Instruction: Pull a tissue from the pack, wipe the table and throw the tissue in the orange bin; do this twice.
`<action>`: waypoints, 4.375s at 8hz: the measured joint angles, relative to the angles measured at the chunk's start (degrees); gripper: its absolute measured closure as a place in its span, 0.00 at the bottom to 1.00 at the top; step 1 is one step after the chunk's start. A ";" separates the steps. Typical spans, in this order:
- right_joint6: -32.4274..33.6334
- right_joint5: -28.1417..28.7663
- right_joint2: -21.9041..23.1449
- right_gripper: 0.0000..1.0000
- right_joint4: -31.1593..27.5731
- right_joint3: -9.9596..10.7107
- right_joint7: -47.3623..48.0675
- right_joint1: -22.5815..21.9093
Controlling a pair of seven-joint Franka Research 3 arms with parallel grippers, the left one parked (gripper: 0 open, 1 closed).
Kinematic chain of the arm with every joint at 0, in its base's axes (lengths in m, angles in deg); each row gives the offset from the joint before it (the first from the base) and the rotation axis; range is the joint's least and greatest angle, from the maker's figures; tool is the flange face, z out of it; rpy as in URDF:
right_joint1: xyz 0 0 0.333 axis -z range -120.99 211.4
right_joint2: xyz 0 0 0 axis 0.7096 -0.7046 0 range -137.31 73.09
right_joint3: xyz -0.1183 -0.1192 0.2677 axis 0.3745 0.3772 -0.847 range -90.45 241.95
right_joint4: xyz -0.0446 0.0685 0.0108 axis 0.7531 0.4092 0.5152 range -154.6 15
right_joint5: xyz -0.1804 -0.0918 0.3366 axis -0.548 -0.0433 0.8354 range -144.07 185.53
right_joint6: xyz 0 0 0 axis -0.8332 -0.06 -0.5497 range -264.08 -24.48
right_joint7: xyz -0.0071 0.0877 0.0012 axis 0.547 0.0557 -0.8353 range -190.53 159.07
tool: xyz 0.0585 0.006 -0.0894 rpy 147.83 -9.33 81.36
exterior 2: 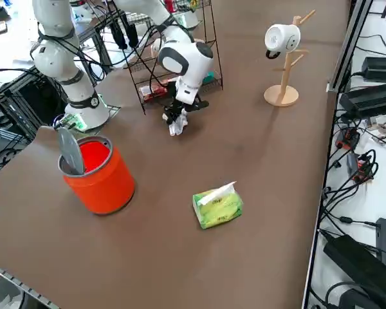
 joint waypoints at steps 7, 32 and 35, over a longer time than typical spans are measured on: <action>-1.36 9.44 -5.30 0.99 10.06 -0.47 0.87 -2.42; 33.24 -6.57 8.17 0.99 26.64 10.47 -6.46 -3.02; 41.19 -14.63 9.90 0.99 31.14 15.53 -18.42 -2.73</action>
